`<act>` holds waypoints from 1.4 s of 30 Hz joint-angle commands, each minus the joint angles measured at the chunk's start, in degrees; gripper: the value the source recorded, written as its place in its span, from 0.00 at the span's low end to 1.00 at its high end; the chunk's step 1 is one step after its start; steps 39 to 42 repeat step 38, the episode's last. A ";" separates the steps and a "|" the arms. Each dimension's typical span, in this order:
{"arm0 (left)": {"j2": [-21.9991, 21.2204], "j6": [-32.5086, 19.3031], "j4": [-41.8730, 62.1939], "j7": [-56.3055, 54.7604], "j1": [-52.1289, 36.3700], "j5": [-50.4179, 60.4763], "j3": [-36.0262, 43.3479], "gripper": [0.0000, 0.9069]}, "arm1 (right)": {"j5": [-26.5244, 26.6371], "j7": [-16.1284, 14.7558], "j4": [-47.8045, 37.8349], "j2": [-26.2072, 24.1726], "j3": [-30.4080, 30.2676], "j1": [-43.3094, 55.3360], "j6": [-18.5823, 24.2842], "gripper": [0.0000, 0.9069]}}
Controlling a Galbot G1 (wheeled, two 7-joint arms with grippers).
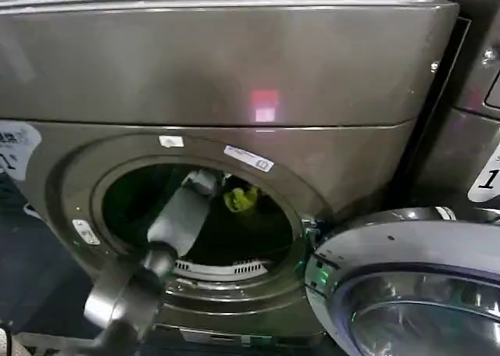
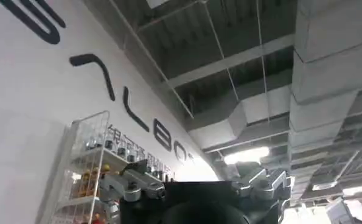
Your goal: Grasp the clothes from the dryer.
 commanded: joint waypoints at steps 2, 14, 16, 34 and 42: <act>-0.10 -12.49 -16.80 -23.49 12.71 -10.48 -8.52 0.00 | -0.12 0.08 -0.16 -0.05 0.25 0.12 0.20 1.00; -0.45 -13.77 -16.72 -24.64 13.26 -8.72 -7.31 0.00 | 0.06 0.36 -0.82 0.04 1.11 -0.72 0.95 1.00; -0.48 -13.74 -16.60 -24.54 13.17 -8.40 -7.15 0.00 | 0.07 0.35 -0.79 0.08 1.16 -0.79 0.94 1.00; -0.49 -13.37 -16.45 -23.45 13.43 -7.06 -6.81 0.00 | -1.26 -0.29 -0.64 0.17 1.06 -0.25 -0.21 1.00; -0.52 -13.42 -16.23 -23.25 13.41 -7.07 -6.88 0.00 | -1.53 -0.46 -0.52 0.09 0.86 -0.03 -0.31 1.00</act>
